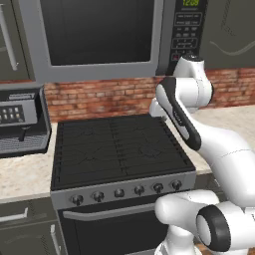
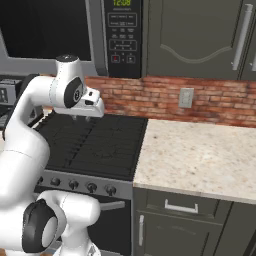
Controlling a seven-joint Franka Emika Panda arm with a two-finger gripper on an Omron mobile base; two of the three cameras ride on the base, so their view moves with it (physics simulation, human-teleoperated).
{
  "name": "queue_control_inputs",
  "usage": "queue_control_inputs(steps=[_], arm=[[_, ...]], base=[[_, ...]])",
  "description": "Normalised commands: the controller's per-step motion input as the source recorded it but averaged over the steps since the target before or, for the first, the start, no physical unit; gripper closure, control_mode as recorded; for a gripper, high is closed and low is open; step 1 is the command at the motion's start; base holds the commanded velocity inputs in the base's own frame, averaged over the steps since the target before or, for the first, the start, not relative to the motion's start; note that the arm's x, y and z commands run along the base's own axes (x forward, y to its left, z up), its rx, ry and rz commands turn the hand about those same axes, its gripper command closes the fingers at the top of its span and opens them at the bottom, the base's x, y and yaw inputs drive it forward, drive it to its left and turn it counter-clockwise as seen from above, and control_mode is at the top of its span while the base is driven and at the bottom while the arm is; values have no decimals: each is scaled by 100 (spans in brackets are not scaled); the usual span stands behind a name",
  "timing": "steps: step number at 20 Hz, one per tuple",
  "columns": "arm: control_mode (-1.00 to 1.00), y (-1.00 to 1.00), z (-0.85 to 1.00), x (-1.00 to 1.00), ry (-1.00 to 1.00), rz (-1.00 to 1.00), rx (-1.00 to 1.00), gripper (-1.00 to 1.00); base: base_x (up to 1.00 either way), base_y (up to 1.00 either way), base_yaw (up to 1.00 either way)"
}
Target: Take the pizza cutter from the drawer on the right and place it on the dining counter for cutting.
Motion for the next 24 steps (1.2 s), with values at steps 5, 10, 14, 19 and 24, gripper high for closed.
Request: queue_control_inputs(steps=[5, 10, 14, 19, 24], arm=[[-100, -8, 0, -26, 0, -4, 0, -100], [-100, -54, -3, -66, -12, -8, 6, -100], [-100, -84, -28, -79, -18, -12, 12, -100], [-100, -95, -50, -71, -14, -24, 18, -100], [-100, -87, -49, -55, -8, -35, 24, -100]], base=[[0, 0, 0], [0, 0, 0], [0, 0, 0], [0, 0, 0], [0, 0, 0]])
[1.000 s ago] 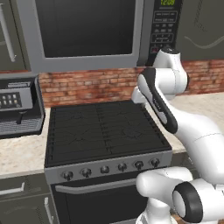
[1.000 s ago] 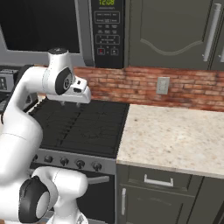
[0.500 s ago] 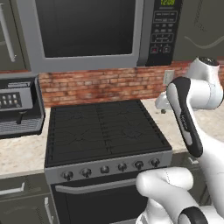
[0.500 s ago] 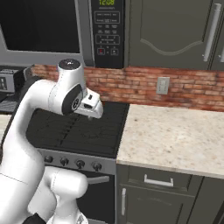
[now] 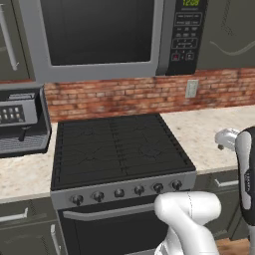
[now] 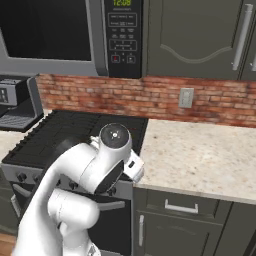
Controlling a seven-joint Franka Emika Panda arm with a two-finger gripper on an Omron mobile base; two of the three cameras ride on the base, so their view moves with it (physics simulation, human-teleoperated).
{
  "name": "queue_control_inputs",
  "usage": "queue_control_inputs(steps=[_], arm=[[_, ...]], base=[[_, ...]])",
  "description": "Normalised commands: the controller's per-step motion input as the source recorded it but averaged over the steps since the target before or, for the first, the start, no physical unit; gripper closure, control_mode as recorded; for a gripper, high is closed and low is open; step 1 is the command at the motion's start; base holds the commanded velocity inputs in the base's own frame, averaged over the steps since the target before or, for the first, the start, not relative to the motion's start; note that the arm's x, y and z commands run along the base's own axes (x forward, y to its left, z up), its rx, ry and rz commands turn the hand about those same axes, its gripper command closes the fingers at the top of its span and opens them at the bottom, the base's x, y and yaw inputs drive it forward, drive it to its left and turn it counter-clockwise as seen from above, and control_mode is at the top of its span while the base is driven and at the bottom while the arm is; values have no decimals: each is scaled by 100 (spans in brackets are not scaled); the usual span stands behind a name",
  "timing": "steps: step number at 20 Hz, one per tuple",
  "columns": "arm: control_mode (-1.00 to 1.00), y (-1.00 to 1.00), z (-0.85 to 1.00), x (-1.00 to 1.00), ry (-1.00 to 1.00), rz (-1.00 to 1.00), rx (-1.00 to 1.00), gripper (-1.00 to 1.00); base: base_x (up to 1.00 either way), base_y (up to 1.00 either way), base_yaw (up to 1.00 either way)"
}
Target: Take the pizza cutter from the drawer on the right and place it on the dining counter for cutting.
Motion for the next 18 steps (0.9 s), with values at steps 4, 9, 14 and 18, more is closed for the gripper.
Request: queue_control_inputs(steps=[4, 9, 14, 18], arm=[[-100, -89, -57, -61, 0, -44, 29, -100], [-100, -88, -54, -44, -1, -39, 30, -100], [-100, -89, -48, -16, -2, -27, 31, -100], [-100, -71, -33, 9, 0, -17, 25, -100]], base=[[0, 0, 0], [0, 0, 0], [0, 0, 0], [0, 0, 0]])
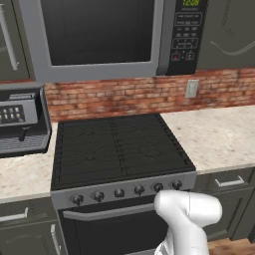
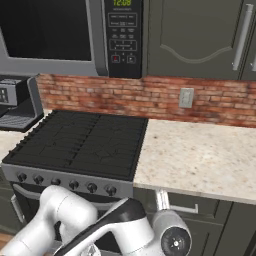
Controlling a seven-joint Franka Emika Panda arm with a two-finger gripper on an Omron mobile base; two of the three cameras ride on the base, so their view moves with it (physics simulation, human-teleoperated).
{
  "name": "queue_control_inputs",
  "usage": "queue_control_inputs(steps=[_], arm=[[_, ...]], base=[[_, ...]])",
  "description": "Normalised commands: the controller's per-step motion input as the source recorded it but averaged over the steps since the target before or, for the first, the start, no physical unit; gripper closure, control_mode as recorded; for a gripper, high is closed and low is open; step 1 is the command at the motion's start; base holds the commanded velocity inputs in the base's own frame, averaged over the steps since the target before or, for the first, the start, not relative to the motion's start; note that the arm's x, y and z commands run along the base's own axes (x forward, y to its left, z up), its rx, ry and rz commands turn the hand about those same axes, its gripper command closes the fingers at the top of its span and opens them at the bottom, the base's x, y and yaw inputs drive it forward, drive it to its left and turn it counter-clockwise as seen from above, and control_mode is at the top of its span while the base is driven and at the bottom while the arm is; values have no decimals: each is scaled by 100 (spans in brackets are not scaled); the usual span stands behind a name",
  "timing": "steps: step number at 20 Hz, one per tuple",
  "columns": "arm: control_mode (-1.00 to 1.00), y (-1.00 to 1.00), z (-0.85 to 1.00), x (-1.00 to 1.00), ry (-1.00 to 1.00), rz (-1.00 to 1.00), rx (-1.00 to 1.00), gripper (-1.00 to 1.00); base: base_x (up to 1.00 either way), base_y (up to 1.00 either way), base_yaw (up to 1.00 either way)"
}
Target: Take the pizza cutter from the drawer on the right and place it on the dining counter for cutting.
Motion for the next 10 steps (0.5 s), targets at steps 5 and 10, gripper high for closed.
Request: queue_control_inputs(steps=[5, 10], arm=[[-100, -61, -37, 39, -1, -1, 24, -100], [-100, -52, -41, 41, -1, 0, 23, -100]], base=[[0, 0, 0], [0, 0, 0]])
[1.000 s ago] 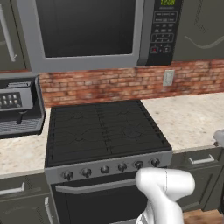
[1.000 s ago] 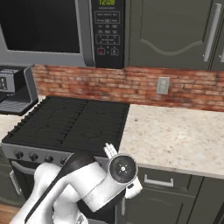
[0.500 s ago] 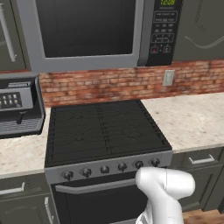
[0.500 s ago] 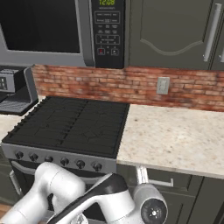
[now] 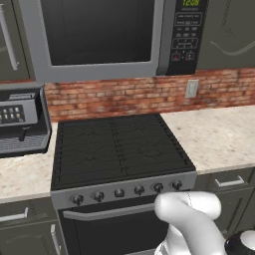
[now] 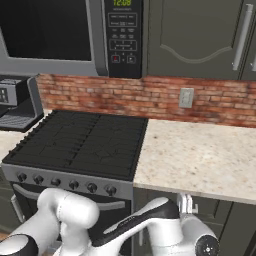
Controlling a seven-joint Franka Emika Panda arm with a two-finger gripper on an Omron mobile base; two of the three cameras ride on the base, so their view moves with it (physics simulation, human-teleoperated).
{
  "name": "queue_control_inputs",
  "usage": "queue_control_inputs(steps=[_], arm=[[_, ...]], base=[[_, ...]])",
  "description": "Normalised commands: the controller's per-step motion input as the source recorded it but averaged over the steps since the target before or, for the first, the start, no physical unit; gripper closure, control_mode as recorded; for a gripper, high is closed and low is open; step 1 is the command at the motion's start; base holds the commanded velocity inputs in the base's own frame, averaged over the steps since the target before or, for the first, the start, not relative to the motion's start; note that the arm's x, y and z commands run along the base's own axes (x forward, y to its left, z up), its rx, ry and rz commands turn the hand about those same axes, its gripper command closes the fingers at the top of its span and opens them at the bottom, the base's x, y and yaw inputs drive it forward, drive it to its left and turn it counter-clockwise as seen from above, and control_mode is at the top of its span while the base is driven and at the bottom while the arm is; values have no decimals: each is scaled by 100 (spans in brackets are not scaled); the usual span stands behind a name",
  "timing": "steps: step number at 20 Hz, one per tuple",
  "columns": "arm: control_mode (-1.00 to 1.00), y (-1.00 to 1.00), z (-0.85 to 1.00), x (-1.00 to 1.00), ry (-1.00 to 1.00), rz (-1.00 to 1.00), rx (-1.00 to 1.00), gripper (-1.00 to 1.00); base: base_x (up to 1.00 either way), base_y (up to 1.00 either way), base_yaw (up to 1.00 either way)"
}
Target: Take the pizza cutter from the drawer on the right and place it on the dining counter for cutting.
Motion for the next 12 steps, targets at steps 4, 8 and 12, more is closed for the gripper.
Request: queue_control_inputs(steps=[4, 8, 12], arm=[[-100, -29, -51, 52, -1, 0, 18, -100], [-100, -31, -82, 38, 0, 1, 29, -100], [-100, -39, -79, 31, -4, 4, 26, -100]], base=[[0, 0, 0], [0, 0, 0], [0, 0, 0]])
